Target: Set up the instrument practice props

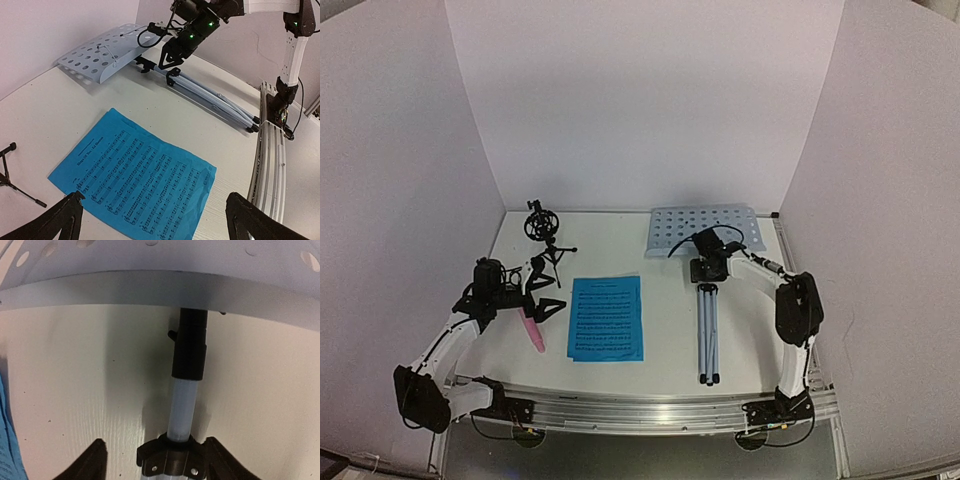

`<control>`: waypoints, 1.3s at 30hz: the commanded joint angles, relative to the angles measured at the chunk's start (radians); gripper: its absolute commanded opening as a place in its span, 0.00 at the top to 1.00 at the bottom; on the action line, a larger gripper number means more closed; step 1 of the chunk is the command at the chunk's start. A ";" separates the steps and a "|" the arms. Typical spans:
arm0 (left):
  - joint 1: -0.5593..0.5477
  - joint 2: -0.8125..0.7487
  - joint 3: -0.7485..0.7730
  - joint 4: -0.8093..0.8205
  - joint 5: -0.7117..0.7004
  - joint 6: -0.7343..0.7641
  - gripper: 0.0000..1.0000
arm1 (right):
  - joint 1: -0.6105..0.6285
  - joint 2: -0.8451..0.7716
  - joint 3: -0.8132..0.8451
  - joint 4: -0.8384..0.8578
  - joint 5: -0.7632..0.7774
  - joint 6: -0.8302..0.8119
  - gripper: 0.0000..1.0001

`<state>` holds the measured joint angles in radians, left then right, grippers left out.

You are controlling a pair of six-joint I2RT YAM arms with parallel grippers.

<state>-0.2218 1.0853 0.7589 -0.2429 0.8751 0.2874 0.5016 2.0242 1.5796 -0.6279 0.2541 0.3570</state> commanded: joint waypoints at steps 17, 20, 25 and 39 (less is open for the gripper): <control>-0.004 -0.012 0.015 0.074 -0.077 0.009 0.01 | -0.048 0.213 0.134 -0.022 0.089 0.020 0.58; -0.003 -0.009 0.012 0.083 -0.096 0.011 0.00 | -0.049 0.227 0.141 -0.012 0.091 0.031 0.62; -0.004 -0.004 0.017 0.098 -0.106 0.020 0.01 | -0.048 0.252 0.136 0.000 0.093 0.054 0.66; -0.004 -0.002 0.010 0.127 -0.105 0.020 0.00 | -0.026 0.083 -0.140 0.293 0.136 0.077 0.64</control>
<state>-0.2218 1.0851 0.7586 -0.1556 0.7650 0.2921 0.4718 2.1181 1.4670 -0.3539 0.4001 0.4112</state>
